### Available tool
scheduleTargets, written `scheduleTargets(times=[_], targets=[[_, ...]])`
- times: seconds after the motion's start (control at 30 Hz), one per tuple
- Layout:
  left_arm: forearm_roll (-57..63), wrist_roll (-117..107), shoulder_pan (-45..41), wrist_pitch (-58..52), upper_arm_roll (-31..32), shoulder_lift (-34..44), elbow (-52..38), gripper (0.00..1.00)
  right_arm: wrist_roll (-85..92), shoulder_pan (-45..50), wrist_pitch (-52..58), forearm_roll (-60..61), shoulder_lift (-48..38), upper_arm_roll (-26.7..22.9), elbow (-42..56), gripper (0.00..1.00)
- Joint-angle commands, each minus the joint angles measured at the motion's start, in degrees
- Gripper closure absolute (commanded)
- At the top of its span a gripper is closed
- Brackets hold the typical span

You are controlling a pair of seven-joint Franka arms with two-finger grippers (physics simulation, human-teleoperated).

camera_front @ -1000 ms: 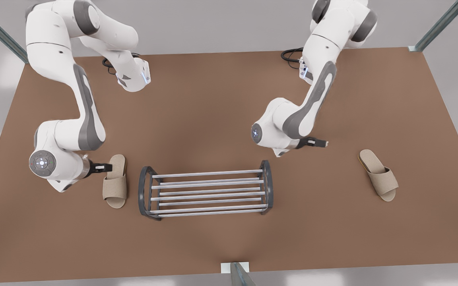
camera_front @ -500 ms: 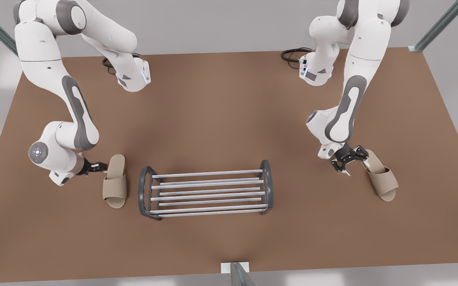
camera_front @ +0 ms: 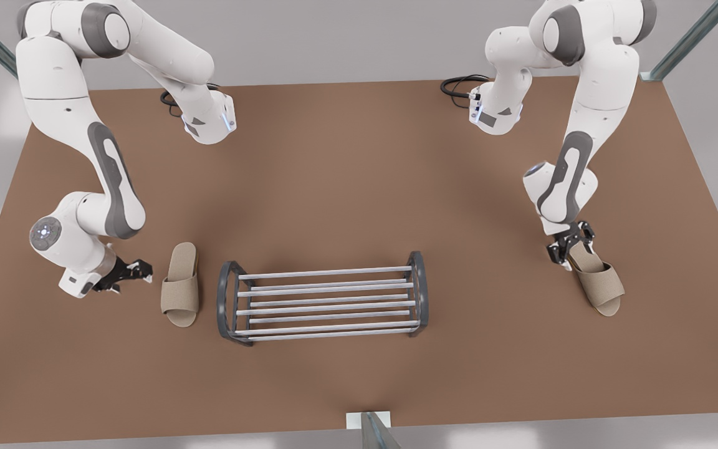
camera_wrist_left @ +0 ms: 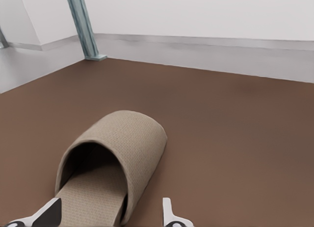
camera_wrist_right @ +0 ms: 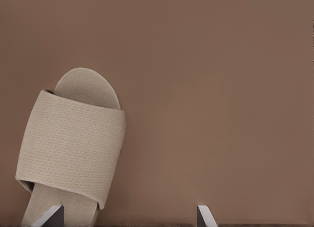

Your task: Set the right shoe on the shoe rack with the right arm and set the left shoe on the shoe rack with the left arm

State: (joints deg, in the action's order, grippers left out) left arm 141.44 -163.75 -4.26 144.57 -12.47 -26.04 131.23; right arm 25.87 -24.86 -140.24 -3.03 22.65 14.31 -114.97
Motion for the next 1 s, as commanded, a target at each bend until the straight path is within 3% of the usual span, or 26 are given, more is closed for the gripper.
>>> scheduleTargets(times=[0.0, 0.4, 0.97], targets=[[2.44, -49.82, 0.04, 0.01, -0.01, -1.56, -1.94, 0.0, 4.71, -0.28, 3.39, -1.19, -0.06, -0.08, 0.1, 0.0], [12.72, -49.38, 0.57, -0.87, -0.09, -4.81, -8.01, 0.0, -0.39, -2.91, 2.25, -3.21, 3.54, -0.16, 0.62, 0.0], [13.07, -49.38, 1.27, -2.45, -0.09, -10.7, -14.95, 0.0, -2.93, -2.3, 1.37, -3.03, 5.56, 0.19, 0.54, 0.0]])
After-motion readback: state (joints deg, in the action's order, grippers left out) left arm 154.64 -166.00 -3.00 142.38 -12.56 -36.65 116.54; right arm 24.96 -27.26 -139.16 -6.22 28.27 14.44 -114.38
